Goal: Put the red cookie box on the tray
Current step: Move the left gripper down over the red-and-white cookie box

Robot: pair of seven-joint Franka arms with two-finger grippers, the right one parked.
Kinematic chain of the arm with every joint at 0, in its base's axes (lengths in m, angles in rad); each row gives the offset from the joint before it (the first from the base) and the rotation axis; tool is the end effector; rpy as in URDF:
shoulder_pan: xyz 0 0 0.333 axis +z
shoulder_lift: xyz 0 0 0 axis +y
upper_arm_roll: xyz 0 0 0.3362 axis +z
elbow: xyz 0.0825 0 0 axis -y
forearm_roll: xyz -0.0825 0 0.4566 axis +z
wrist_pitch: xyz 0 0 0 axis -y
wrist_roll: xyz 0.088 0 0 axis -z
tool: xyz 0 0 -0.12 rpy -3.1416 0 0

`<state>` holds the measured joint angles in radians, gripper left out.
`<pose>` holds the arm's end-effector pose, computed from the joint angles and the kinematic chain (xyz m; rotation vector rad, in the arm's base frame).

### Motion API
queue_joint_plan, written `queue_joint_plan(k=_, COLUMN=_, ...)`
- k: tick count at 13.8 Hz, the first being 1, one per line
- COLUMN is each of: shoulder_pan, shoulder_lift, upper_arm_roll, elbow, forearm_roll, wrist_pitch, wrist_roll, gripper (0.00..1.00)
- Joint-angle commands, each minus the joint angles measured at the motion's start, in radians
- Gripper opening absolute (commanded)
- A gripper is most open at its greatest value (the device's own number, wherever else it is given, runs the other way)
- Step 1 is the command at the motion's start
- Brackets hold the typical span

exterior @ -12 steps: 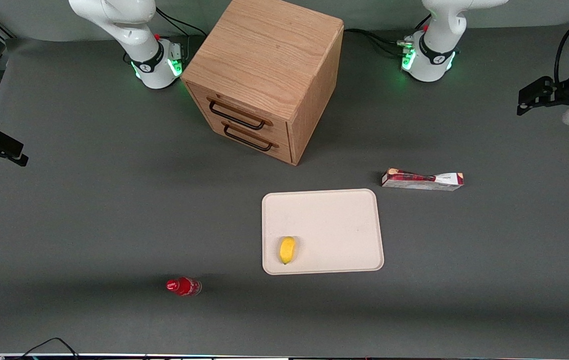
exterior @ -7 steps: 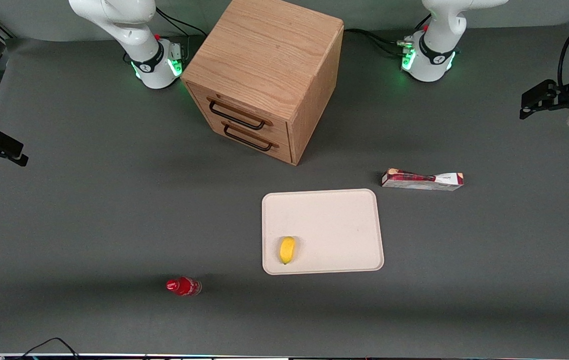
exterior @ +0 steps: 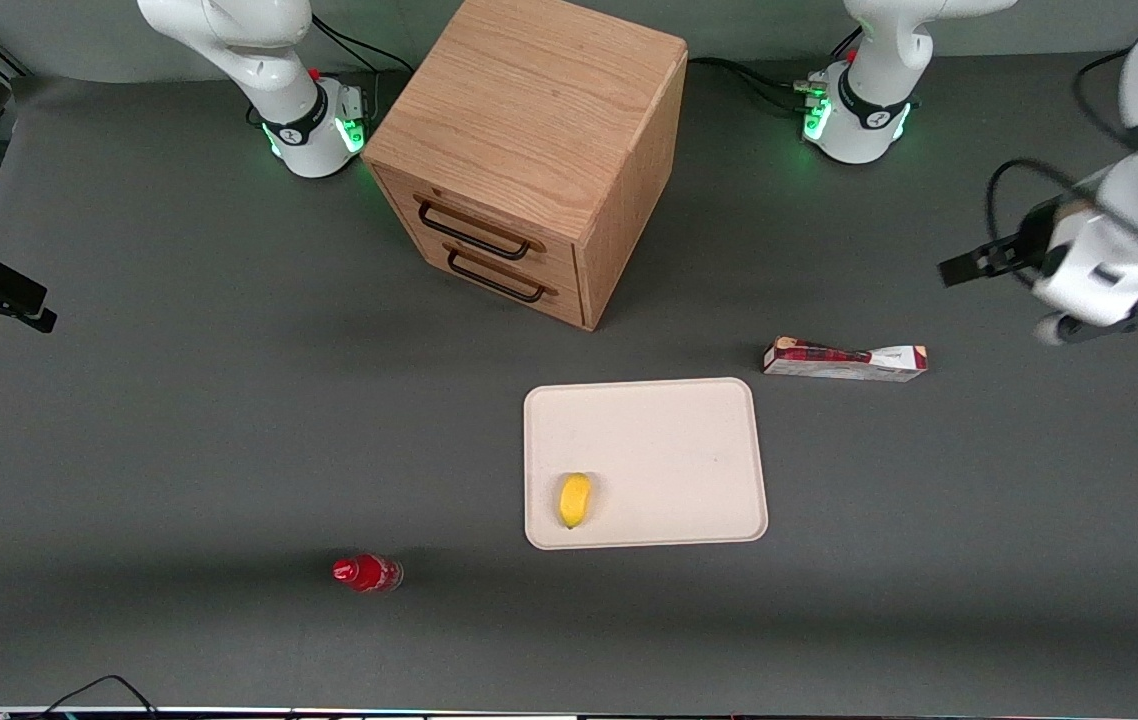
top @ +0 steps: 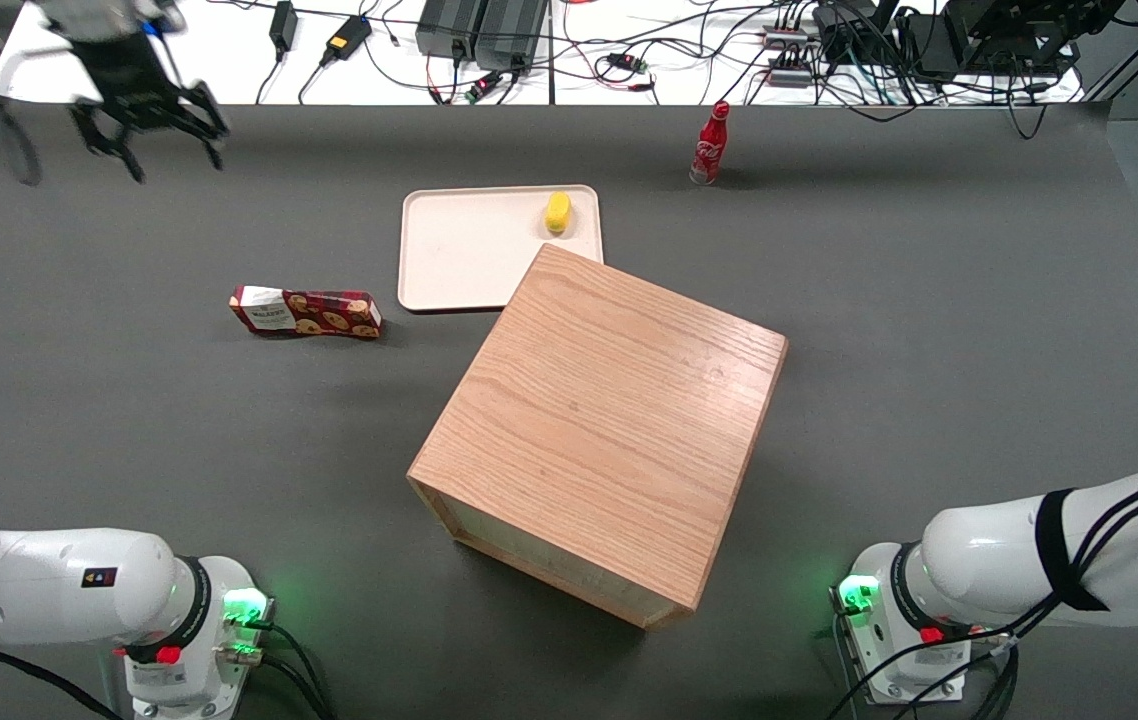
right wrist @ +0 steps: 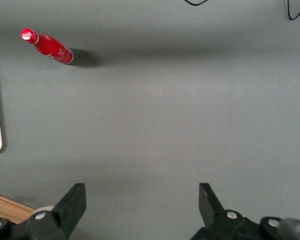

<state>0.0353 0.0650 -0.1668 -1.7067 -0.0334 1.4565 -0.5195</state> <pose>0.6088 -0.0827 0.5121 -2.9887 -0.5873 0.4791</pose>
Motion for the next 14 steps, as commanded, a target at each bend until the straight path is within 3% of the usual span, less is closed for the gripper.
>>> queue_joint_plan(k=1, shoulder_pan=-0.003, shoulder_lift=0.024, upper_arm_roll=-0.031, elbow=-0.104, forearm_roll=0.0, wrist_pitch=0.126, wrist_roll=-0.27, gripper=1.0)
queue_joint_plan(k=8, shoulder_pan=-0.003, shoulder_lift=0.058, upper_arm_roll=-0.046, elbow=-0.568, forearm_roll=0.018, wrist_pitch=0.788, wrist_roll=-0.554, gripper=1.0)
queue_joint_plan(k=12, shoulder_pan=-0.008, shoulder_lift=0.168, upper_arm_roll=-0.048, elbow=-0.605, forearm_roll=0.099, wrist_pitch=0.969, wrist_roll=-0.643, gripper=1.0)
queue_joint_plan(k=14, shoulder_pan=-0.011, shoulder_lift=0.199, upper_arm_roll=-0.053, elbow=-0.614, forearm_roll=0.136, wrist_pitch=1.008, wrist_roll=-0.695, gripper=0.66)
